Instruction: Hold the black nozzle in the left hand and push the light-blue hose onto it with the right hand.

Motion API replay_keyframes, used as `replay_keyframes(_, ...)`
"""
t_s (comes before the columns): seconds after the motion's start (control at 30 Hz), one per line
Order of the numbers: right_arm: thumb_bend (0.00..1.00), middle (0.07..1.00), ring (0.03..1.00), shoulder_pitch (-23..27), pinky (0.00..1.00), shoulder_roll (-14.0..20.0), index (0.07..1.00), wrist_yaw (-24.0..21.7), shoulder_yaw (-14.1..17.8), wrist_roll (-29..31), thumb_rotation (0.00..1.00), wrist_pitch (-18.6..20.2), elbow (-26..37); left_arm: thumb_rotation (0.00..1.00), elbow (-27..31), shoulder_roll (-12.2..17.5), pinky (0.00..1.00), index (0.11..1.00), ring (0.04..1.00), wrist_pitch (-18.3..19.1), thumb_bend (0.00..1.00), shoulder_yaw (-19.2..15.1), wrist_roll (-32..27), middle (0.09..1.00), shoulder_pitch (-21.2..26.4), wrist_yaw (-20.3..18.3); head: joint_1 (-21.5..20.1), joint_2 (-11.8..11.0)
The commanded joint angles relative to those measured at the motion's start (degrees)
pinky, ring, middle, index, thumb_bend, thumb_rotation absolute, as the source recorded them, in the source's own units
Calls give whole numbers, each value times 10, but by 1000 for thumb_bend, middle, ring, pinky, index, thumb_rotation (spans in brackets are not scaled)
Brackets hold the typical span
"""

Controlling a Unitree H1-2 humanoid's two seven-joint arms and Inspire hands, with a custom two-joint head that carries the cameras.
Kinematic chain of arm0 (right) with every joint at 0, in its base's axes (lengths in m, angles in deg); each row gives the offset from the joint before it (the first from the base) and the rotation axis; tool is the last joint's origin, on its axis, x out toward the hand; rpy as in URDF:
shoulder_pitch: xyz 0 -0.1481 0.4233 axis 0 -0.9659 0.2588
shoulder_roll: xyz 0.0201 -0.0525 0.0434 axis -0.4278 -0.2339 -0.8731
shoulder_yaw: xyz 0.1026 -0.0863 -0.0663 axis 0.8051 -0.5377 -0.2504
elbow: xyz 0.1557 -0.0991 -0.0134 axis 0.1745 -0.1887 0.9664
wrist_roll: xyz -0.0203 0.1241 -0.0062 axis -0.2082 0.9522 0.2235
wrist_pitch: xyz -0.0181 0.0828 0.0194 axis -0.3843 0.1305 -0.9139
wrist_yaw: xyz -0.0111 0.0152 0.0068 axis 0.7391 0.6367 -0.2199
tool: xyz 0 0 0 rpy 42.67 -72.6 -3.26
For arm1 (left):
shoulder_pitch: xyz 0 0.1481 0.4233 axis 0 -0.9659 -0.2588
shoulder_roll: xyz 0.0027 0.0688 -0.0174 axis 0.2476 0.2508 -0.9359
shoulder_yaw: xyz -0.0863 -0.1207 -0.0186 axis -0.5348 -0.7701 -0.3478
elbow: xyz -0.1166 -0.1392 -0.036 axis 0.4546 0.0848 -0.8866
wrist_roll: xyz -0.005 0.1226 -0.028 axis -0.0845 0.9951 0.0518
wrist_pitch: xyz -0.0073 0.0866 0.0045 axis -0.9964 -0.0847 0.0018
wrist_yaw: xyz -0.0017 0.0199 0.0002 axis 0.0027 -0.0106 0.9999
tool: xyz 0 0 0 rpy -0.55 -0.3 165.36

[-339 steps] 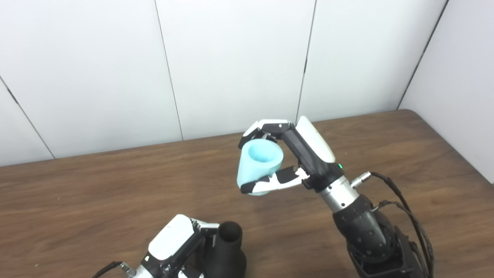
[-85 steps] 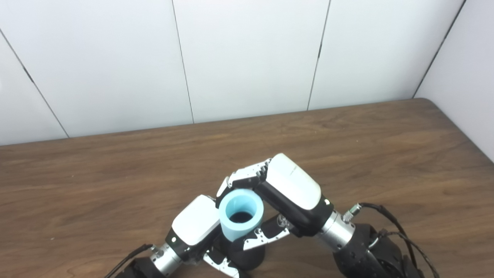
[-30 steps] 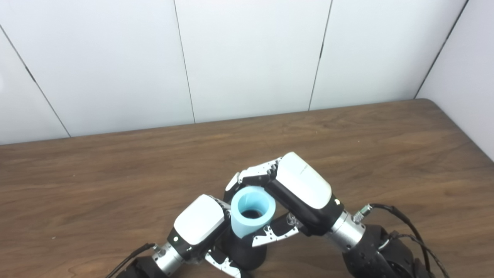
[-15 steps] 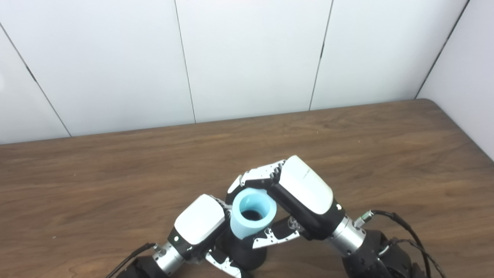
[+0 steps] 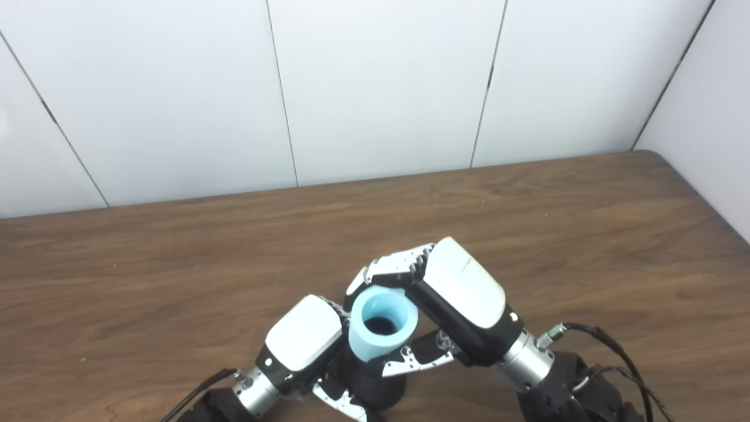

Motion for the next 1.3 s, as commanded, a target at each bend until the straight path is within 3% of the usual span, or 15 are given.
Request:
replay_keyframes(0.0, 526, 488, 428, 8, 314, -4, 491, 4, 0, 2, 1, -4, 12, 0, -49, -3, 147, 483, 189, 10, 525, 34, 18, 471, -66, -26, 0, 0)
replay_keyframes(0.07, 527, 485, 425, 10, 311, -3, 489, 3, 1, -1, 3, -4, 13, 0, -48, -4, 145, 483, 187, 11, 525, 34, 17, 471, -67, -28, 0, 0)
replay_keyframes(0.13, 518, 501, 423, 10, 307, -3, 486, 2, 1, -1, 106, -4, 12, 0, -49, -4, 138, 483, 180, 10, 525, 34, 15, 471, -67, -27, 0, 0)
replay_keyframes(0.23, 515, 506, 424, 11, 308, -2, 485, -1, 1, -2, 142, -2, 14, 0, -49, -4, 141, 483, 182, 9, 525, 34, 14, 471, -66, -29, -1, 0)
replay_keyframes(1.0, 503, 496, 402, 14, 286, -5, 485, 9, 4, 12, 130, -8, 12, 0, -52, -5, 149, 483, 191, 9, 525, 36, 15, 471, -65, -30, 0, -3)
replay_keyframes(1.27, 502, 497, 433, 22, 311, -1, 485, 42, 3, -35, 135, -53, 1, 0, -52, -5, 139, 483, 179, 7, 525, 37, 7, 471, -63, -40, 1, -3)
